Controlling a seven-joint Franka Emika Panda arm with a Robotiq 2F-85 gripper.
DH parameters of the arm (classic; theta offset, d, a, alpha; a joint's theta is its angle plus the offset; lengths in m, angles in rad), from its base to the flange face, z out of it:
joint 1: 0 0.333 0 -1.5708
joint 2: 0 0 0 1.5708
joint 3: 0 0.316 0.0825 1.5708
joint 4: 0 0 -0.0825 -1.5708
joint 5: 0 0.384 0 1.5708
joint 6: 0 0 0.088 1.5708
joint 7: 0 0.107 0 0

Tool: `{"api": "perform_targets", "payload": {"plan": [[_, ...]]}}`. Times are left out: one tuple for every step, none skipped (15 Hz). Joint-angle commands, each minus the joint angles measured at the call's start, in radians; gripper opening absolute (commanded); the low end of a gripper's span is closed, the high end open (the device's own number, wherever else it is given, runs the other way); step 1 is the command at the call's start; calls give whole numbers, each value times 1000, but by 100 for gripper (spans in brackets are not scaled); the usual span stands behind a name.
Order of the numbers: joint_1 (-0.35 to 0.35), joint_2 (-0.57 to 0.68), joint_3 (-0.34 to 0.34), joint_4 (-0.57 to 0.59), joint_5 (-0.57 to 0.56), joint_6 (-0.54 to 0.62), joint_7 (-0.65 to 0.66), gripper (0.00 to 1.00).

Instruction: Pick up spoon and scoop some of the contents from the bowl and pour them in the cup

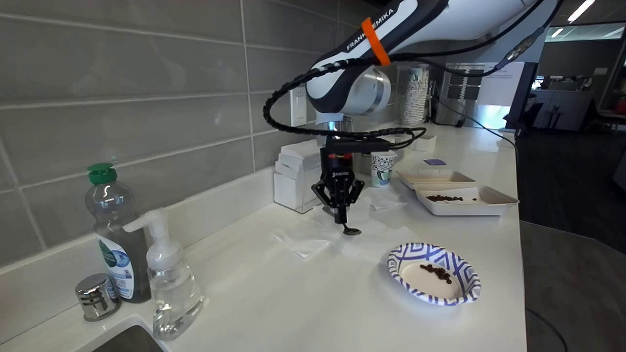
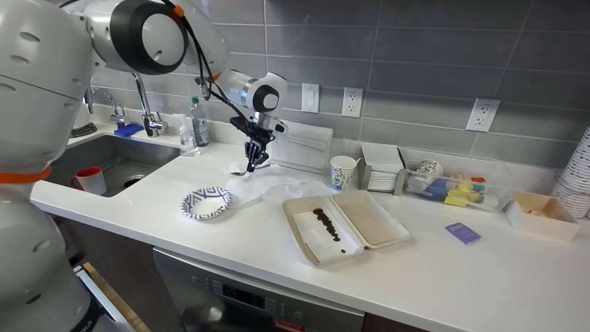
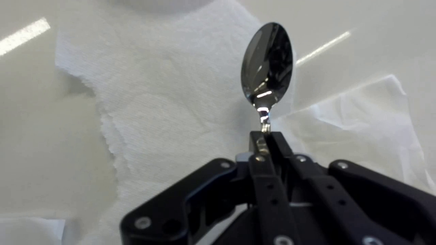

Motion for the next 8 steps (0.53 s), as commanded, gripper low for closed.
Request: {"api": "perform_targets", "payload": {"plan": [[-12, -76, -12, -93, 32, 1, 50, 2], [-22, -105, -15, -140, 55, 4, 68, 2], [-27, -135, -26, -191, 69, 26, 98, 2], [-39, -167, -39, -245, 86, 47, 121, 2], [-54, -190, -50, -282, 107, 50, 132, 2], [-73, -217, -68, -319, 120, 61, 132, 2], [-93, -238, -87, -352, 130, 74, 134, 2], [-111, -258, -105, -376, 138, 87, 135, 2]]}}
